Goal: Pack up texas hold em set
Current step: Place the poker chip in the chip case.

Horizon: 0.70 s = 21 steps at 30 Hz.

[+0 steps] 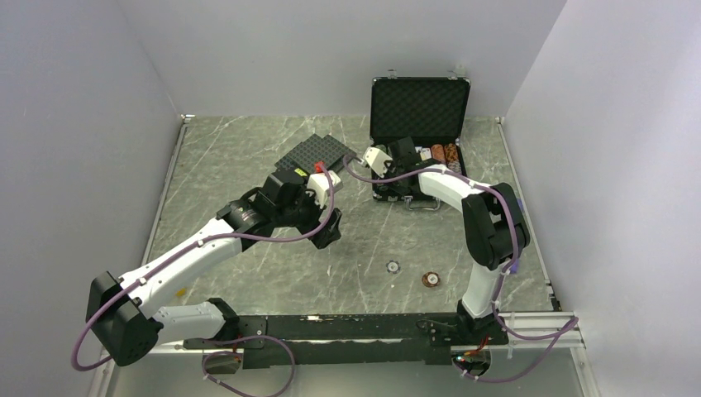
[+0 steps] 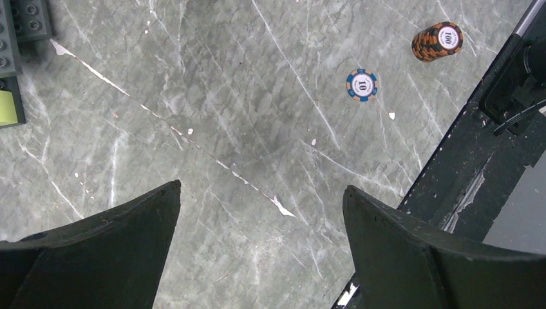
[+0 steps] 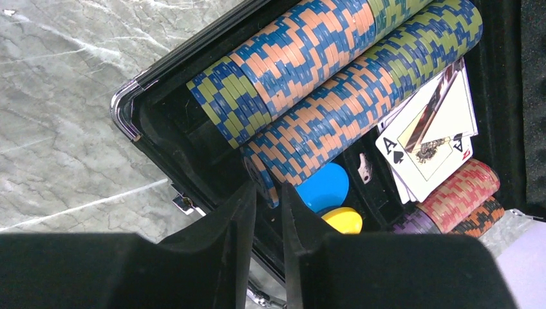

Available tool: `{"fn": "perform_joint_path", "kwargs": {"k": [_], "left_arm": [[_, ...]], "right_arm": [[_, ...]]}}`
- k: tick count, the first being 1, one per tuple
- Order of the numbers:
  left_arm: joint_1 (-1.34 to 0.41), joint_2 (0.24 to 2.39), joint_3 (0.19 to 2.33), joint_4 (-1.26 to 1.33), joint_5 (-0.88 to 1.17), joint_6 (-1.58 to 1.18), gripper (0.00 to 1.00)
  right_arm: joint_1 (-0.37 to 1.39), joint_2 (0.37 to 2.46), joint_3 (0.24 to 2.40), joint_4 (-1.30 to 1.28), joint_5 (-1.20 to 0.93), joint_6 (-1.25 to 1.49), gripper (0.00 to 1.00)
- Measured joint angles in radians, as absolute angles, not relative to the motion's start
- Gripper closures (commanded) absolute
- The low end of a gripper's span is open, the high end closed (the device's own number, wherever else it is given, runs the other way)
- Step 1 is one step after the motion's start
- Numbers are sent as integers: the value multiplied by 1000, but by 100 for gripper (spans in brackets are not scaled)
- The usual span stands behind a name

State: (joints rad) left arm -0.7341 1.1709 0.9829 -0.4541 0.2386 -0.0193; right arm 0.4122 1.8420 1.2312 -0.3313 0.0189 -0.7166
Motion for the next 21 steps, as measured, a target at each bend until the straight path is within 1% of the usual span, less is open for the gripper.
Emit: {"fn": "perform_joint_path", "kwargs": {"k": [3,12,16,21], "left_arm": [[-734,1171,983,-455,238,-19,1],[-734,1167,981,-454,236,1,1],[-734,1129,953,-441,229,23,2],[-735,1074,915,-411,187,40,4]], "right_arm": [[413,1842,1231,-329,25,-714,69],[414,1805,1181,-257,44,-696,67],[414,1725,1132,-241,36,-660,66],[414,1552,1031,-178,-10,-571,63]]}}
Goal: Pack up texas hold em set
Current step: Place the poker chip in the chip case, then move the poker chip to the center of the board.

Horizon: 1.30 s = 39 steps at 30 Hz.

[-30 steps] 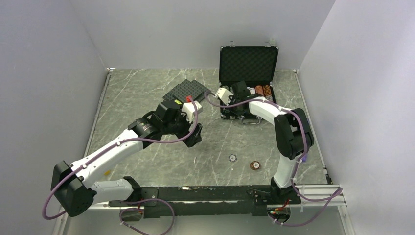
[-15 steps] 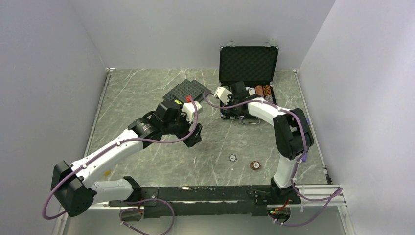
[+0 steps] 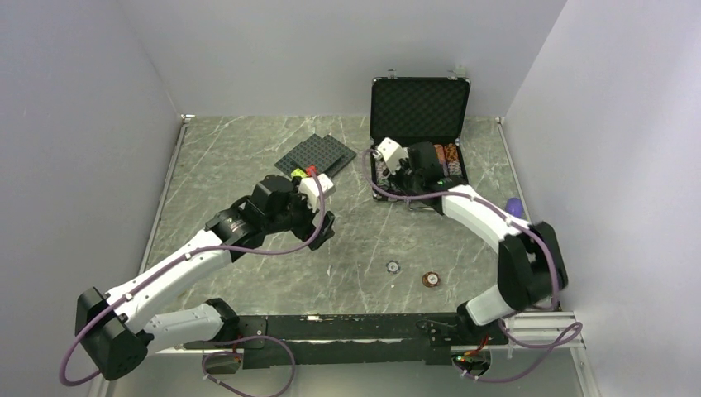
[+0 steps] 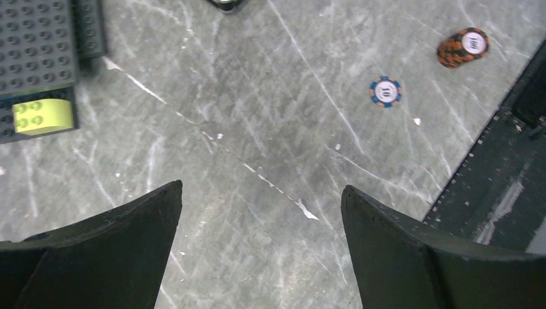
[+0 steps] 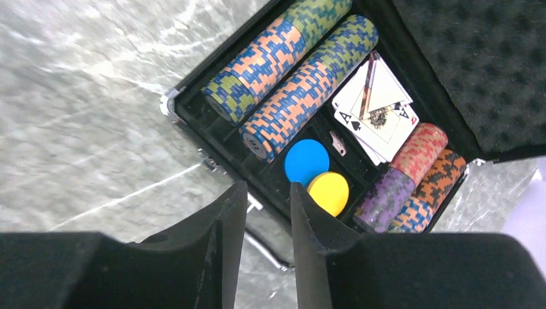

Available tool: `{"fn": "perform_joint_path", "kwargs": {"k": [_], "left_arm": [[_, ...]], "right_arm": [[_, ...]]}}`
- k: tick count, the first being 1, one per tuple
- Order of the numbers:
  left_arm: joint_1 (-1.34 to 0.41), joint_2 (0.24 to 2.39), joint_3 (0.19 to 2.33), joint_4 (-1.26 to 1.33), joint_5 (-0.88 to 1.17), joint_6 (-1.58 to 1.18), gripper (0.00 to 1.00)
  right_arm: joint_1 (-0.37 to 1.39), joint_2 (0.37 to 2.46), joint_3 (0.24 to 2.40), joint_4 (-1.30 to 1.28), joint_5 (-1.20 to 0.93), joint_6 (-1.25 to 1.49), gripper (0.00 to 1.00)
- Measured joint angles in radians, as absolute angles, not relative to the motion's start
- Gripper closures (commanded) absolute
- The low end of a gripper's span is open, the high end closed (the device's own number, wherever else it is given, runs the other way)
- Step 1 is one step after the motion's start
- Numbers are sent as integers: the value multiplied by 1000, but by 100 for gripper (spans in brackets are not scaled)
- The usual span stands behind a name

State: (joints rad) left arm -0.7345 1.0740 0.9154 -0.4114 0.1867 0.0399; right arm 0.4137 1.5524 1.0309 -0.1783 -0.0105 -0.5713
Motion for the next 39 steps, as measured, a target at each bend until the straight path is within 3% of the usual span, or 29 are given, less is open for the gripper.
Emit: {"fn": "perform_joint_path", "kwargs": {"k": [7,16,24,39], "left_arm": [[-817,1092,915,-393,73,-51,3],[-779,1143,945,-433,65,-86,2],[-702,1143,963,-424,73,-67,1],[-695,1143,952,-417,90,-64,1]], "right_arm": [[405,1275,943,-165,-34,-292,56],[393,1050,790,-297,-131,203,61],[407,1134,574,-371,-317,443,61],[442,1228,513,-404,-318,529,64]]}}
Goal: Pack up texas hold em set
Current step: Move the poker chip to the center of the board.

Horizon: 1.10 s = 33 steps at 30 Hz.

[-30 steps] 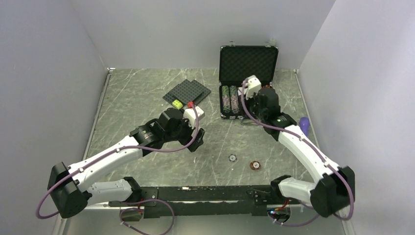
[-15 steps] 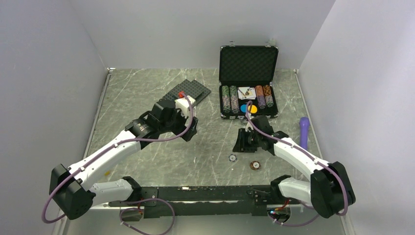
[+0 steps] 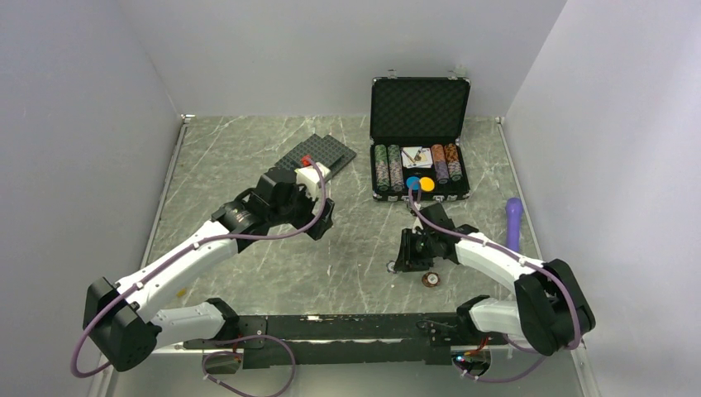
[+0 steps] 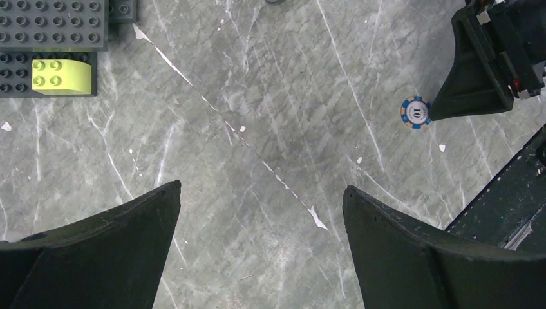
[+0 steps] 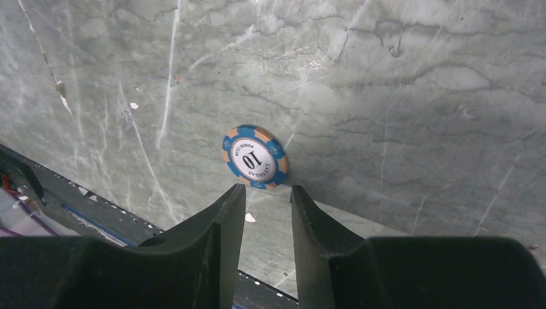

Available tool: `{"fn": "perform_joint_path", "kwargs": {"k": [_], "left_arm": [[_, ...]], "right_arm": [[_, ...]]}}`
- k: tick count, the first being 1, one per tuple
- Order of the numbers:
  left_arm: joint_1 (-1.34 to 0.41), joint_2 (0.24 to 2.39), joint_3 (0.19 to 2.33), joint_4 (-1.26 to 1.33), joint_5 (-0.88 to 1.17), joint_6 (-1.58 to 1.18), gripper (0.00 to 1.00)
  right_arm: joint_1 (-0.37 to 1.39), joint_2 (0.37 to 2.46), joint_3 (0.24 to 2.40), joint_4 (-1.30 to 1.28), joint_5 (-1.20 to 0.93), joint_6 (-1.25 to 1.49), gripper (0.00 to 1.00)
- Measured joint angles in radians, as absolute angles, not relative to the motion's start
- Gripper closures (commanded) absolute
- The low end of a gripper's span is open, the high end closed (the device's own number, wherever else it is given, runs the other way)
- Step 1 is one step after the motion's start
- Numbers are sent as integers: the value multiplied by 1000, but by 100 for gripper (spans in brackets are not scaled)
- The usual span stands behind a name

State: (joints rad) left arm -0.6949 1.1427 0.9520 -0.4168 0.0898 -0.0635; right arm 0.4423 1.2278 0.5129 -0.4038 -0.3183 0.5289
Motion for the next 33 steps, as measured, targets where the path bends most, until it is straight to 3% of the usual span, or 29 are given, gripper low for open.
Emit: {"fn": "perform_joint_path", "kwargs": {"k": [11,25,30,33], "left_arm": [[-695,1116,952,-417,94,-64,1],[-695,1076,928,-439,79,-109,1],[-695,1053,876,-414,74,-181,1],[-696,1064,819,-371,80,-233,4]], "right_arm": [[487,1328,524,-266,-357,585,64],[785,1613,673,43,-377,737,66],[810,1606,669,86,-315,764,59],[808,1530,638,47,-207,754,47]]}}
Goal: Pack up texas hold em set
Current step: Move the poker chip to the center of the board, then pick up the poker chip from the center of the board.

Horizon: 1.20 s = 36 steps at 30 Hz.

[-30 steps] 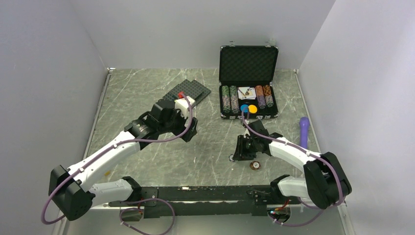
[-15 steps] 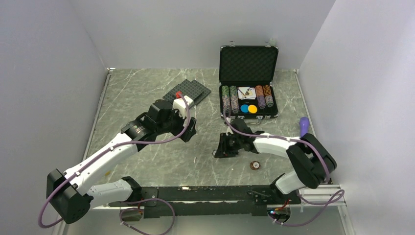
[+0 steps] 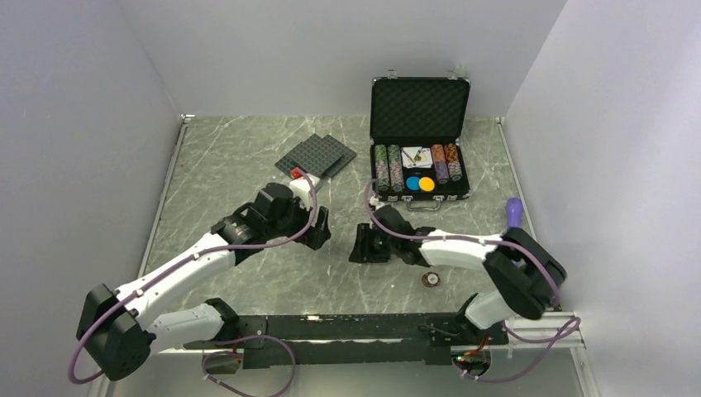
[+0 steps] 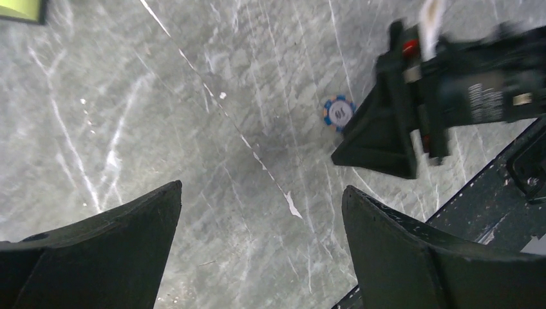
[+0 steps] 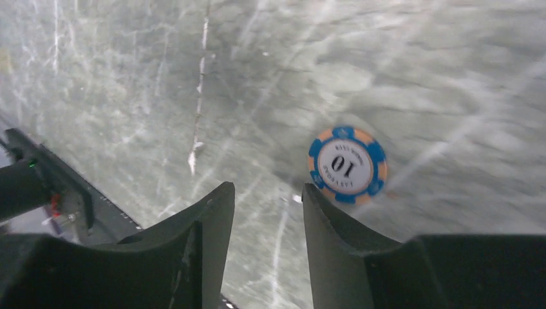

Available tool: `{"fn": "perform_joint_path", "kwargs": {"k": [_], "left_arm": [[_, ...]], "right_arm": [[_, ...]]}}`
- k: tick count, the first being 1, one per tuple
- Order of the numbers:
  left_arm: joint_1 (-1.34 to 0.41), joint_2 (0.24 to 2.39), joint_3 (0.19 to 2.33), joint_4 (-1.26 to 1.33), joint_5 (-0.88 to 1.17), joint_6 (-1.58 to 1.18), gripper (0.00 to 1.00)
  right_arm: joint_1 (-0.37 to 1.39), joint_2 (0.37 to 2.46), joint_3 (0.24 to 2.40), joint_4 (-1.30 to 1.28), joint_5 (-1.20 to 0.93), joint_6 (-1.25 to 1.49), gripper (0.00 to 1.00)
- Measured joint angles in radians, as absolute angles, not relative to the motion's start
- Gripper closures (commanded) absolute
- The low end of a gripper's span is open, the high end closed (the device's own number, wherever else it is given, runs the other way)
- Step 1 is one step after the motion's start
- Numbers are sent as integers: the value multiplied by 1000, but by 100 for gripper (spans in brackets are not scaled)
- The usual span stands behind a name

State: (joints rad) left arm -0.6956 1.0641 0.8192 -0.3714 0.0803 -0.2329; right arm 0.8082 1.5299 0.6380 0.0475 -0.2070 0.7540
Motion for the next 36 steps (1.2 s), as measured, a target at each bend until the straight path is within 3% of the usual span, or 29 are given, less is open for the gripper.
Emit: {"fn": "perform_joint_path", "kwargs": {"k": [3,6,17,21,36], "left_arm": [[-712,1092,764,-310,84,-264,8],[-757,1138,734,-248,89,-271,10],[-1022,1525,910,-183,-1,-222,16],[-1031,1624,964,-176,-18,-218,18],[-1053,1798,1057,-177,-76,-146,31]], "right_arm": [[801,1414,596,-9,-106,741,41],[780,1280,559,-32,-42,720,24],[563,995,381,-39,-22,677,28],[482,935,309,-51,-62,687,29],[450,867,250,-48,-139,701,32]]}}
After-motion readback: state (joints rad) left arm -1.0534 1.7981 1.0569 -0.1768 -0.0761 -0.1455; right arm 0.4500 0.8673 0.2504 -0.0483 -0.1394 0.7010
